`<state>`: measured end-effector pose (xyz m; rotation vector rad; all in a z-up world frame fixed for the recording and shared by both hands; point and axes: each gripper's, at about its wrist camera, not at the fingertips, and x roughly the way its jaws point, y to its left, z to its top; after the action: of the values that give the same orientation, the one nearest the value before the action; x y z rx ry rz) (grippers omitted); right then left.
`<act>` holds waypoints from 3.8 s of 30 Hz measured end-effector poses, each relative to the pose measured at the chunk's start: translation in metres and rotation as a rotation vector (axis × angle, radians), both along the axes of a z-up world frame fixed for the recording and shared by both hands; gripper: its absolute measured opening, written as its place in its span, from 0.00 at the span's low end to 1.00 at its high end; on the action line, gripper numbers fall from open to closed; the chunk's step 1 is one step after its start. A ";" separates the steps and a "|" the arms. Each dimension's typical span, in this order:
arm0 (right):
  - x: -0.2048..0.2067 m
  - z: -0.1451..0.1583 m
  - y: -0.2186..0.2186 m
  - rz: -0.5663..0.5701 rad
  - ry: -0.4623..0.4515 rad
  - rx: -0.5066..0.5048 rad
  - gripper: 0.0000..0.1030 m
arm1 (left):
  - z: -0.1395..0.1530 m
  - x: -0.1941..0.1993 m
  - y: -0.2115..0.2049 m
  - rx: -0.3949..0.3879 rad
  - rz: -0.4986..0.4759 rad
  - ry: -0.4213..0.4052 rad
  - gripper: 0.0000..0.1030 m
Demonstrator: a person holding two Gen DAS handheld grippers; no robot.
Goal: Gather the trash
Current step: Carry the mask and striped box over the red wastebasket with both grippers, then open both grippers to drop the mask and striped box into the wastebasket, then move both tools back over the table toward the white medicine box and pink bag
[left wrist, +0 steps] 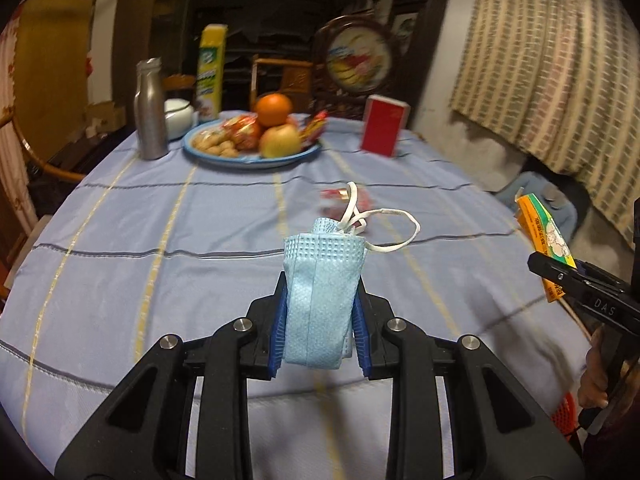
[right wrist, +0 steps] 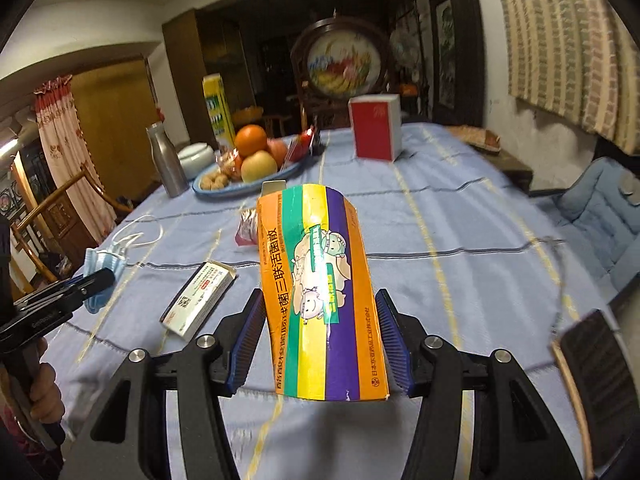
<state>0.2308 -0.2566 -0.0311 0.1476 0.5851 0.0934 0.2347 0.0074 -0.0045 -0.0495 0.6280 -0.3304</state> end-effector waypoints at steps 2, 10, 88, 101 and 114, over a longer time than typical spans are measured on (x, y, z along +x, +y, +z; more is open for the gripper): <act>-0.022 0.005 -0.009 -0.012 -0.022 0.015 0.54 | 0.006 -0.014 -0.013 0.002 -0.024 -0.018 0.29; -0.108 0.024 -0.049 -0.063 -0.114 0.063 0.54 | 0.026 -0.070 -0.070 0.030 -0.140 -0.081 0.29; -0.379 -0.176 -0.312 -0.737 0.069 0.303 0.74 | -0.109 -0.219 -0.453 0.358 -0.861 0.145 0.81; -0.367 -0.111 -0.260 -0.749 -0.027 0.049 0.93 | -0.071 -0.205 -0.394 0.240 -0.775 0.087 0.83; -0.330 -0.062 -0.201 -0.576 -0.069 0.039 0.94 | -0.029 -0.187 -0.313 0.131 -0.633 -0.036 0.88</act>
<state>-0.0990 -0.4576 -0.0929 0.3439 0.4540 -0.4473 0.0477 -0.3053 -0.0337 0.2869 0.6178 -0.8976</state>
